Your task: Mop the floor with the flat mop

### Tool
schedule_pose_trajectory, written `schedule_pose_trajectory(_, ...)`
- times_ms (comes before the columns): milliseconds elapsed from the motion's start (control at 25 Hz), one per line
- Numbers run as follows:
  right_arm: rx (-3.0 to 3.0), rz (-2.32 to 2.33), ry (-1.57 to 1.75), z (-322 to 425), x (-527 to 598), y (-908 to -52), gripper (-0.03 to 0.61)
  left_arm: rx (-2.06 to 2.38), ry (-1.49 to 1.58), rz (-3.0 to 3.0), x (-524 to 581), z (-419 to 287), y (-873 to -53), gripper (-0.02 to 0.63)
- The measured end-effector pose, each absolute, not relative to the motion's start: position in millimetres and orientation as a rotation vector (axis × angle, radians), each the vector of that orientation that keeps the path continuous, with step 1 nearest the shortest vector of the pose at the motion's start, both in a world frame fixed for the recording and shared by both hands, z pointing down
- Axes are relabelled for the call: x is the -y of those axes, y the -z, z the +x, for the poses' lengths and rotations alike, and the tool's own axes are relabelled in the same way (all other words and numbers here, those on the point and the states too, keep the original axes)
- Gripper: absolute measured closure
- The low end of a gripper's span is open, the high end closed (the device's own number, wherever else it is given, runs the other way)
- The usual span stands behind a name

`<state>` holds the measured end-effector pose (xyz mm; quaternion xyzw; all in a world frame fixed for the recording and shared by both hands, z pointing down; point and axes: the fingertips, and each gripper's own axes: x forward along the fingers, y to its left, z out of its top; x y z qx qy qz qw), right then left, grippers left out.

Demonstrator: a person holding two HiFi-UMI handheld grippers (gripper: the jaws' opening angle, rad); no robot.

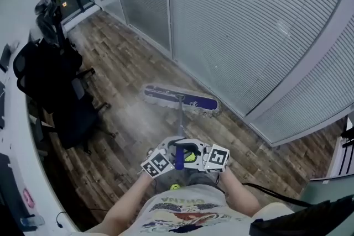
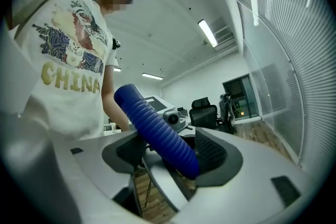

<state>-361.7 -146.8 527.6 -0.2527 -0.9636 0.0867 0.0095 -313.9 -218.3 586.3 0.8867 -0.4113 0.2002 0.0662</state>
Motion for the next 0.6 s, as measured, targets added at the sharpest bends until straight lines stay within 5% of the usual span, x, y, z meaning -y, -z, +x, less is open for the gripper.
schedule_pose_trajectory(600,2.990,-0.751,-0.316,-387.8,315.8,-520.7,0.307,1.274,-0.564,2.644,385.6,-341.9,-579.2,0.402)
